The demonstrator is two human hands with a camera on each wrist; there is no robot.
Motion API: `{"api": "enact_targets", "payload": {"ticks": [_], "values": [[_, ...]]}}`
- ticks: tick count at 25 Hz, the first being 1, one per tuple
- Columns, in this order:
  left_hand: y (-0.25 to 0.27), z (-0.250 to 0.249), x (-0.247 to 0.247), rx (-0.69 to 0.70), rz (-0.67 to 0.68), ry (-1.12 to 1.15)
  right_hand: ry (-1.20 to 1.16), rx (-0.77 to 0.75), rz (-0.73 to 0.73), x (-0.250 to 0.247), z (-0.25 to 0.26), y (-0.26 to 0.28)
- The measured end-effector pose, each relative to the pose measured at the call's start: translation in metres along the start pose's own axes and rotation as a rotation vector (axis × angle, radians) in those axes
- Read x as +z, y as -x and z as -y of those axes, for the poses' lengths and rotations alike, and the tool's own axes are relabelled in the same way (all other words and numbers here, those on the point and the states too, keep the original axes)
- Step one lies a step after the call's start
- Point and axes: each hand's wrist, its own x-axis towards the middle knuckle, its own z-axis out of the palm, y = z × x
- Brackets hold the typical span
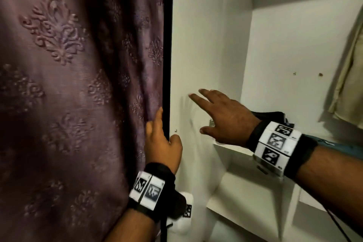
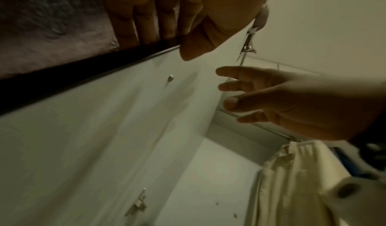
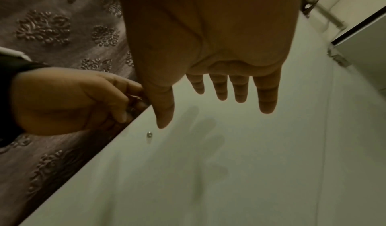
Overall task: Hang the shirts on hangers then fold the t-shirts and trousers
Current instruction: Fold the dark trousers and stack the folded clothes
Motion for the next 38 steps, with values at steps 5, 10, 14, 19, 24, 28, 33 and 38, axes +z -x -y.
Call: {"api": "enact_targets", "payload": {"ticks": [5, 10, 14, 19, 24, 28, 33, 38], "values": [[0.048, -0.046, 0.065, 0.265, 0.226, 0.19, 0.286, -0.114, -0.314, -0.023, -0.046, 0.078], [0.067, -0.086, 0.171, 0.438, 0.673, -0.143, 0.667, 0.101, -0.083, -0.017, -0.144, 0.134], [0.062, -0.097, 0.261, 0.552, 0.667, -0.219, 0.674, 0.214, 0.062, -0.013, -0.196, 0.146], [0.045, -0.092, 0.326, 0.515, 0.72, -0.348, 0.559, 0.332, 0.167, 0.012, -0.239, 0.134], [0.028, -0.084, 0.369, 0.626, 0.822, -0.59, 0.478, 0.422, 0.263, 0.031, -0.278, 0.111], [0.032, -0.074, 0.386, 0.672, 0.848, -0.728, 0.423, 0.435, 0.306, 0.042, -0.297, 0.11], [0.036, -0.11, 0.371, 0.617, 0.887, -0.757, 0.299, 0.507, 0.384, 0.014, -0.283, 0.117], [0.074, -0.174, 0.37, 0.661, 0.923, -0.621, 0.383, 0.713, 0.276, -0.035, -0.265, 0.203]]}}
